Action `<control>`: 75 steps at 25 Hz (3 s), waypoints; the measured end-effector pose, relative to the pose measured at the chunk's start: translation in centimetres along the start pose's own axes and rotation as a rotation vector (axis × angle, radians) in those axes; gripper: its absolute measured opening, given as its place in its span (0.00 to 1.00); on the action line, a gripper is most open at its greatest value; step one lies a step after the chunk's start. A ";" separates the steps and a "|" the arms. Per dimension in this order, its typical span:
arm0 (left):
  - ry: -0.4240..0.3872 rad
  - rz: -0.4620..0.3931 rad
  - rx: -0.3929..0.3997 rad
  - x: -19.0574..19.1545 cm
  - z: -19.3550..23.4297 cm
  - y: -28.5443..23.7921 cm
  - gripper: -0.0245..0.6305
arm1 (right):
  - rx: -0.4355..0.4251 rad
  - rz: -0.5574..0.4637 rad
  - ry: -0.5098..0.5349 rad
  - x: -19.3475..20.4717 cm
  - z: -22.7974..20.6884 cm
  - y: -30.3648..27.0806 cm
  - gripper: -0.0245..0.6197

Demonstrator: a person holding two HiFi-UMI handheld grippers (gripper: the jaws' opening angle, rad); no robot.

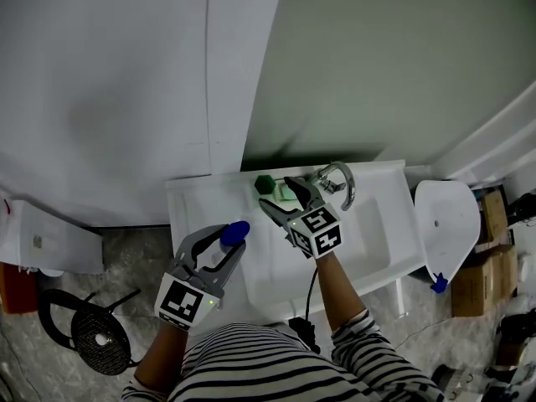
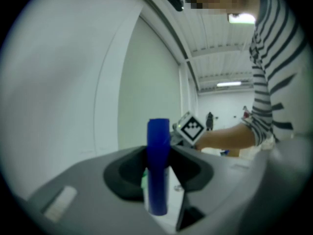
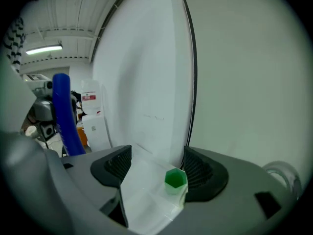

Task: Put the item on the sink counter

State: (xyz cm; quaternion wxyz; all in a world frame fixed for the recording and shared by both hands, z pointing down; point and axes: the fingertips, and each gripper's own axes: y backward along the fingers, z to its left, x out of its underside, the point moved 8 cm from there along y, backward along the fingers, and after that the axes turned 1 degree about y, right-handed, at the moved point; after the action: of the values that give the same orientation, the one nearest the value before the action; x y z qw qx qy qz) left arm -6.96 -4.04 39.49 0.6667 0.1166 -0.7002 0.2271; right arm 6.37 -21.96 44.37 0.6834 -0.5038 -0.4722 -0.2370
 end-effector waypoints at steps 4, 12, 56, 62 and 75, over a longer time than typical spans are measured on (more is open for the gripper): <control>0.004 -0.001 0.000 0.0 0.1 0.0 0.27 | -0.084 -0.045 0.015 -2.2 1.5 2.8 0.53; 0.002 0.012 0.001 0.2 1.0 -0.5 0.27 | -0.401 0.004 0.191 -5.1 4.9 5.1 0.53; -0.068 -0.058 0.118 -0.2 0.8 0.0 0.29 | -0.773 0.007 0.598 -10.5 11.5 4.2 0.26; -0.042 -0.041 0.063 0.2 1.9 -0.4 0.37 | -0.754 0.015 0.588 -10.3 10.9 3.1 0.26; -0.003 -0.024 0.037 1.2 3.0 -0.3 0.37 | -0.627 0.054 0.518 -9.2 7.1 0.2 0.26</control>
State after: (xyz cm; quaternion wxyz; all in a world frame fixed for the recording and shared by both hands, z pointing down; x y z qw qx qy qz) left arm -9.57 -5.52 40.71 0.6661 0.1377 -0.6954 0.2318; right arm -0.44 -16.76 36.49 0.5990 -0.6236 -0.1759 -0.4706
